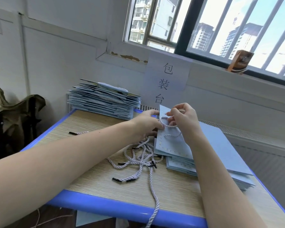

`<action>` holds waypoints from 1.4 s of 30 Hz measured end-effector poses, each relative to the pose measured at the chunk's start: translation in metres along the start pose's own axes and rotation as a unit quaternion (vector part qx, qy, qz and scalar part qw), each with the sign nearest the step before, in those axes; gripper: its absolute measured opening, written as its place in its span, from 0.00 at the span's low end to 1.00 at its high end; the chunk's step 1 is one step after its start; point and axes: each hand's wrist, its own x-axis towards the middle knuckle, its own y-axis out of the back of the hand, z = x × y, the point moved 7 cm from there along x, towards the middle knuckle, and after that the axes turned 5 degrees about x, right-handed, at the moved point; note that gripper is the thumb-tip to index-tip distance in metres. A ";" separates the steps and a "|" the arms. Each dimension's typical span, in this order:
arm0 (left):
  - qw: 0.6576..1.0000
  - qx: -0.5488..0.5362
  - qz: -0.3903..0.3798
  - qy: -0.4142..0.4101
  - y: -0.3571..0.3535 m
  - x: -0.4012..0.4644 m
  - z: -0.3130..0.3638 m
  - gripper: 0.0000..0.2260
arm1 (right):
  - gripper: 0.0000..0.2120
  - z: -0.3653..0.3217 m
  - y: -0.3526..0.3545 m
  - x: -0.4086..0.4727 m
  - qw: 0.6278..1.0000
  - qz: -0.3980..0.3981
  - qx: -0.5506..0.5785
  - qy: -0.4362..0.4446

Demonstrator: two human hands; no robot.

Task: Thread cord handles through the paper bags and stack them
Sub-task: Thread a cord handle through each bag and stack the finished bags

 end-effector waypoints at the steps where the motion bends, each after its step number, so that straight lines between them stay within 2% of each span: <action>1: 1.000 -0.004 -0.001 0.007 0.000 0.000 -0.001 0.25 | 0.03 0.001 0.000 0.001 0.999 -0.001 -0.031 0.010; 2: 1.000 -0.006 -0.005 0.013 -0.001 -0.001 -0.002 0.23 | 0.02 0.001 -0.001 0.001 0.997 -0.005 -0.067 0.023; 6: 1.000 -0.012 -0.008 0.013 0.000 0.000 -0.002 0.22 | 0.11 -0.003 -0.005 -0.003 0.983 -0.030 -0.174 0.053; 11: 0.999 -0.029 -0.016 0.030 0.002 0.002 -0.005 0.27 | 0.09 -0.005 -0.013 -0.009 0.955 -0.080 -0.278 0.073; 17: 0.996 -0.062 -0.020 0.056 0.002 -0.001 -0.004 0.21 | 0.03 -0.001 -0.012 -0.008 0.957 -0.095 -0.266 0.063; 20: 0.995 -0.077 -0.003 0.062 0.005 0.000 -0.004 0.22 | 0.10 0.001 -0.009 -0.005 0.964 -0.096 -0.241 0.051; 23: 0.996 -0.073 -0.005 0.050 0.003 -0.002 -0.001 0.19 | 0.12 0.004 -0.010 -0.005 0.968 -0.103 -0.226 0.038; 27: 0.996 -0.070 -0.010 0.050 0.002 -0.005 0.001 0.17 | 0.04 0.005 -0.015 -0.005 0.968 -0.111 -0.220 0.040; 31: 0.995 -0.081 -0.004 0.057 0.005 -0.005 -0.001 0.21 | 0.03 0.005 -0.020 -0.005 0.958 -0.138 -0.241 0.066; 33: 0.995 -0.085 0.000 0.057 0.006 -0.003 -0.001 0.22 | 0.03 0.006 -0.017 -0.003 0.957 -0.106 -0.259 0.076; 36: 0.997 -0.062 0.001 0.039 0.007 0.000 -0.001 0.15 | 0.02 0.003 -0.006 0.000 0.968 -0.035 -0.234 0.081; 39: 0.998 -0.046 0.006 0.030 0.008 -0.001 0.000 0.13 | 0.07 0.000 -0.002 0.000 0.976 -0.014 -0.199 0.087; 42: 0.999 -0.039 0.013 0.024 0.011 -0.001 0.000 0.14 | 0.05 0.000 -0.001 0.001 0.977 -0.002 -0.190 0.095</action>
